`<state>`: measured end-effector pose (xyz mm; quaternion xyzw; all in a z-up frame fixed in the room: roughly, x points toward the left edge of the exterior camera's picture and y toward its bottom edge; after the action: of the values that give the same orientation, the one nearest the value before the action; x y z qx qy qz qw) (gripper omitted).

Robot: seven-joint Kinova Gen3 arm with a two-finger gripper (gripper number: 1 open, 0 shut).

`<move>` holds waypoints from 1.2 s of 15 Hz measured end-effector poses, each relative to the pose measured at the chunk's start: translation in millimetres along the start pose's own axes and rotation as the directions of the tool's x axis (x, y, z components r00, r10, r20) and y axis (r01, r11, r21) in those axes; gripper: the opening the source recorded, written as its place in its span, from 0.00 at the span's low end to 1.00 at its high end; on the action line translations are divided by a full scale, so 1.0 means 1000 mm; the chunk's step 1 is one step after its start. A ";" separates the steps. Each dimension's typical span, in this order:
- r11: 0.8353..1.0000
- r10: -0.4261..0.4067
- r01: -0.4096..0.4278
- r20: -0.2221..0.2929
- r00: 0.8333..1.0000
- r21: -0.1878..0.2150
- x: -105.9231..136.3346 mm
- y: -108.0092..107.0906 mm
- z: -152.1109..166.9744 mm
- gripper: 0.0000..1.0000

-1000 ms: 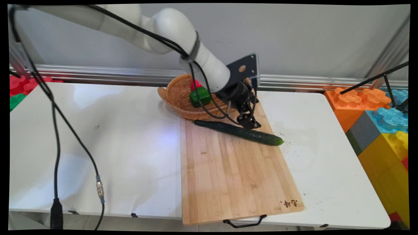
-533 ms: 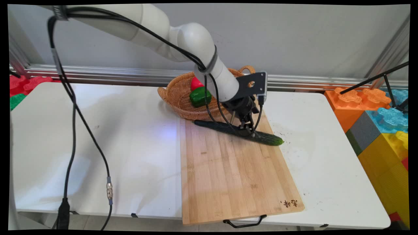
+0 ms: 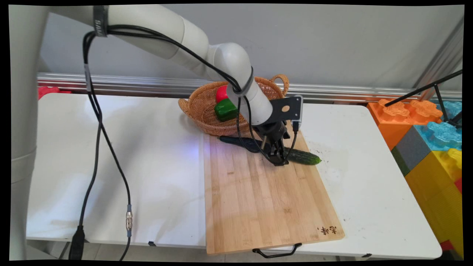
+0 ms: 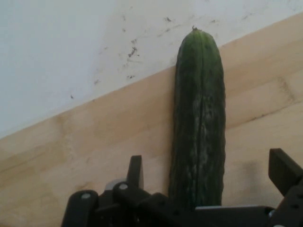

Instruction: Pick up the cucumber from the cutting board, then place the picked object in the vegetable basket

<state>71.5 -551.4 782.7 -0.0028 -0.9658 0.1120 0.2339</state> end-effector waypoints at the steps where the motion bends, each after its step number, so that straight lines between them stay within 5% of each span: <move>1: 1.000 0.002 -0.002 0.002 1.000 -0.004 0.000 0.000 0.003 1.00; 2: 1.000 0.004 -0.004 0.003 1.000 -0.007 -0.001 0.000 0.006 1.00; 3: 1.000 0.007 -0.007 0.004 1.000 -0.006 -0.001 -0.001 0.008 0.00; 11: 1.000 0.006 -0.006 0.021 1.000 -0.014 -0.006 -0.001 0.015 0.00; 18: 0.995 -0.099 0.099 -0.010 0.995 -0.032 0.015 0.018 -0.017 0.00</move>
<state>64.7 -528.9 800.3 0.0408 -0.9650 0.0852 0.2447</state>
